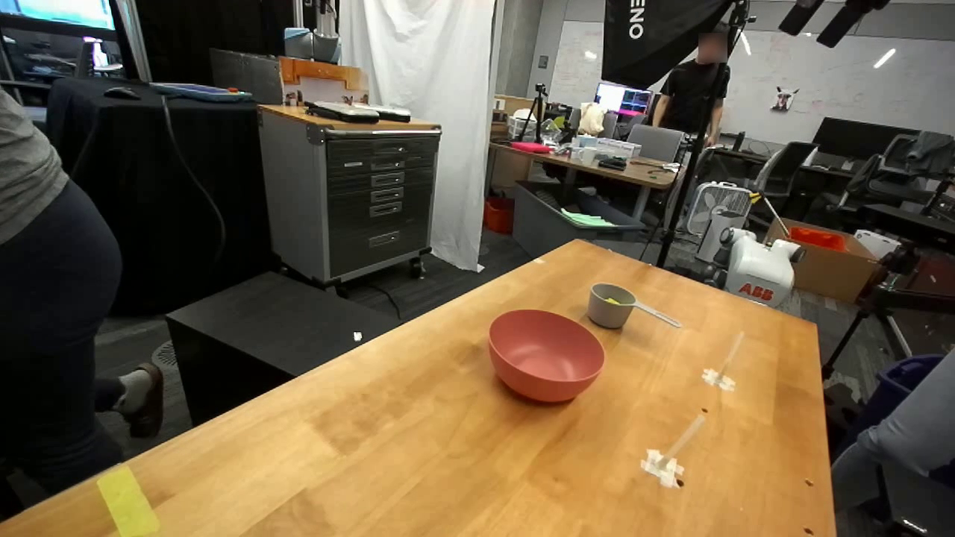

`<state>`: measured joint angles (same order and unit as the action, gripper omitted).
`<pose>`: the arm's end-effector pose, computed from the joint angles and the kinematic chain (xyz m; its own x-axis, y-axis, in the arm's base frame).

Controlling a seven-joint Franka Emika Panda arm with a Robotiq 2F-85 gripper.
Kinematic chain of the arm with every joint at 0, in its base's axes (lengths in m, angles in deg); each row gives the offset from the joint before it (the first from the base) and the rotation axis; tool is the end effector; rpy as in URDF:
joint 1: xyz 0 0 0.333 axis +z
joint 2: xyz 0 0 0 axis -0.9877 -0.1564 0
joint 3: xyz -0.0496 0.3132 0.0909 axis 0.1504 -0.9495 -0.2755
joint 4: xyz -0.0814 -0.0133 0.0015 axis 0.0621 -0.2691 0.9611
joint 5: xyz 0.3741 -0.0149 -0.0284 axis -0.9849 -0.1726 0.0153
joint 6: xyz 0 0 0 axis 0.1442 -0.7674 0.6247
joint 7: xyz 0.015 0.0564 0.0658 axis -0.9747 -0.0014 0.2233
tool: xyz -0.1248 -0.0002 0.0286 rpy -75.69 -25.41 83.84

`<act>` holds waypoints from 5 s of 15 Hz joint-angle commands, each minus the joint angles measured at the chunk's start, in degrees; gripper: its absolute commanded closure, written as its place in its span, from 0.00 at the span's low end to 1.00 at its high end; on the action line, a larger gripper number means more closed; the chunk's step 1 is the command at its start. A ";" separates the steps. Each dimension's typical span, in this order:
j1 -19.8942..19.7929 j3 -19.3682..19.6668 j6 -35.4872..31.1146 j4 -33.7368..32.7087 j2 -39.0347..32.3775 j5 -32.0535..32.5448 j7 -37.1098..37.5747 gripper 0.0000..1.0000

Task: Pour the contents of the grey pot in the peach bowl

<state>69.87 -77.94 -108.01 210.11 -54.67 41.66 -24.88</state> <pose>0.4338 -0.1952 0.5909 0.8825 -0.2909 0.3695 -0.3317 -0.9420 0.0508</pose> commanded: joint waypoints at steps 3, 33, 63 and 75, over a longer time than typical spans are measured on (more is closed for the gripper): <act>-0.09 2.38 4.03 -13.96 -15.25 -3.07 -2.26 0.00; -3.73 0.92 -0.60 -17.86 -42.15 -2.22 -14.48 0.00; -6.06 -2.45 -23.75 -4.48 -47.56 2.23 -18.95 0.00; -6.17 -2.56 -23.10 -8.66 -51.58 2.25 -18.20 0.00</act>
<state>64.51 -79.78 -131.50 203.76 -104.70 44.82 -42.46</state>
